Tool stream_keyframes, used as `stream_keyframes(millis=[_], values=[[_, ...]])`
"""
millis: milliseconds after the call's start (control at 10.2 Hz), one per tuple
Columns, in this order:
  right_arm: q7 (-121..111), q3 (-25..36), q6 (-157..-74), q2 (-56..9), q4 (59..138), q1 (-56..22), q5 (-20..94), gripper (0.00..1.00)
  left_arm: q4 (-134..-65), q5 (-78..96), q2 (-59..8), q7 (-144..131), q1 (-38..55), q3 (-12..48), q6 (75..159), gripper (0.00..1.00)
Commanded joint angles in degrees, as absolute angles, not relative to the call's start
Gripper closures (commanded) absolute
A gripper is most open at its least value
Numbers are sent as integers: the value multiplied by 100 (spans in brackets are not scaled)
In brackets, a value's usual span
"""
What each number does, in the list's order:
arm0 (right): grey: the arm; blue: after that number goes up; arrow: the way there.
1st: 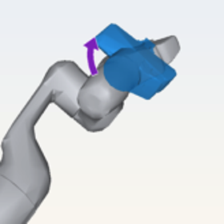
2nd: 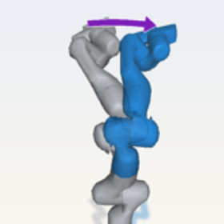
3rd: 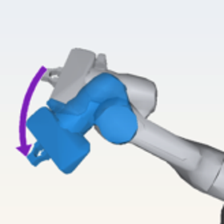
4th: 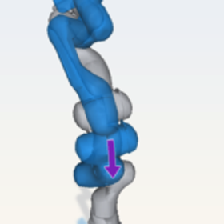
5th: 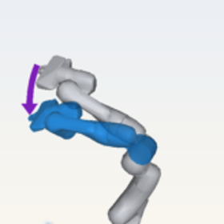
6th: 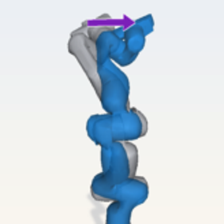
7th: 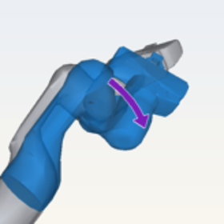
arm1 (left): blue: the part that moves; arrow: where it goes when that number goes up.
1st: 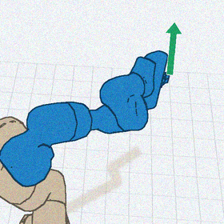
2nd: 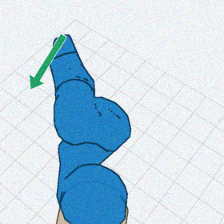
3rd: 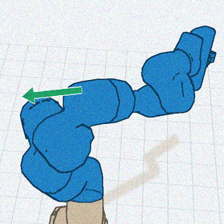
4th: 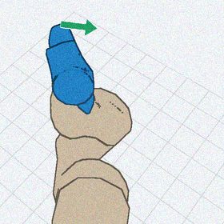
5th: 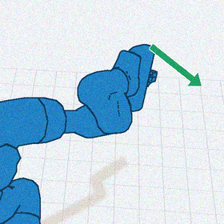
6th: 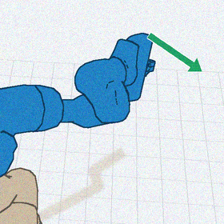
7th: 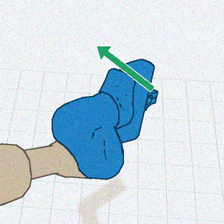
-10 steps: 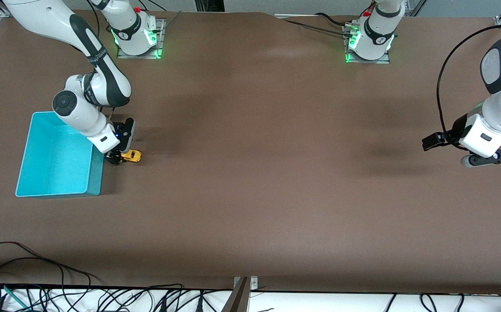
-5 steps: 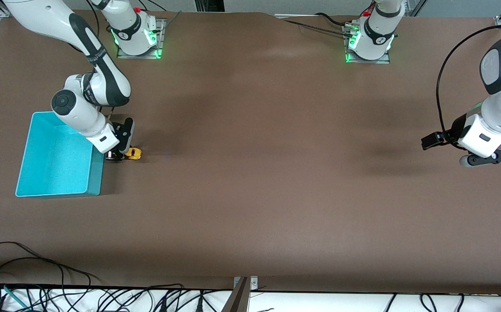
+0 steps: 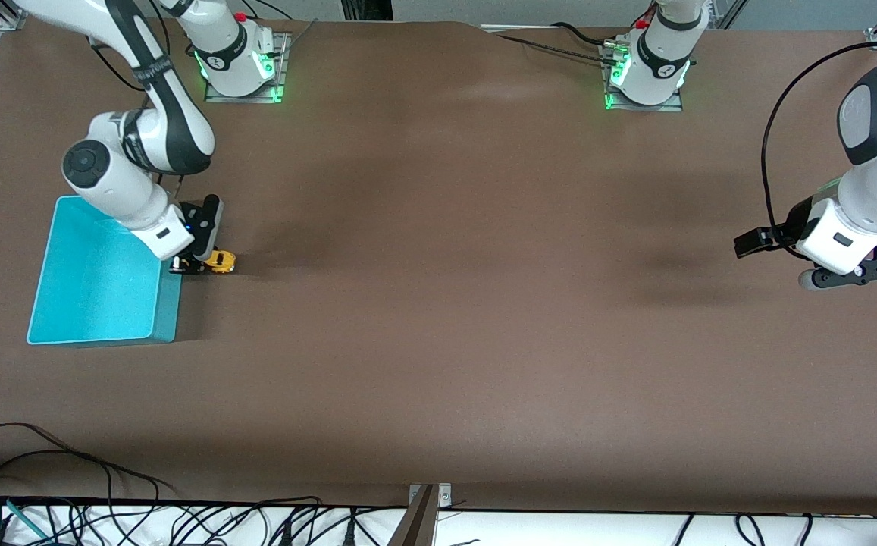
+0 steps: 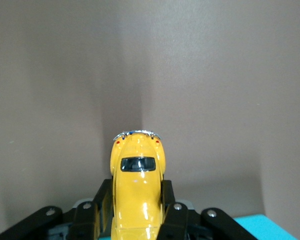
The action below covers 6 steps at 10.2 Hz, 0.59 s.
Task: Wind up and store yellow beetle car
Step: 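Lift the car with the right gripper and carry it over the bin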
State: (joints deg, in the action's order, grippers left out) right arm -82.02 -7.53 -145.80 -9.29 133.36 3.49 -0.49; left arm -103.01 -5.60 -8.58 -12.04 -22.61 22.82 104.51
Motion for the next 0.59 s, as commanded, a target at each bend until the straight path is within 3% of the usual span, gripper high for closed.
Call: stream_keyframes(millis=[0,196,491], values=[[-8271,-782,-13776,-205,13412,396,-70,100,-10160,-492,-861,-1090,-2241,2276,10283,0],[-8375,-782,-13029,393,13395,396,-70,100,-10160,-492,-861,-1090,-2241,2276,10275,0],[-9383,-424,-12894,457,13333,422,-44,100,-10160,-475,-853,-1099,-2241,2276,10274,0]])
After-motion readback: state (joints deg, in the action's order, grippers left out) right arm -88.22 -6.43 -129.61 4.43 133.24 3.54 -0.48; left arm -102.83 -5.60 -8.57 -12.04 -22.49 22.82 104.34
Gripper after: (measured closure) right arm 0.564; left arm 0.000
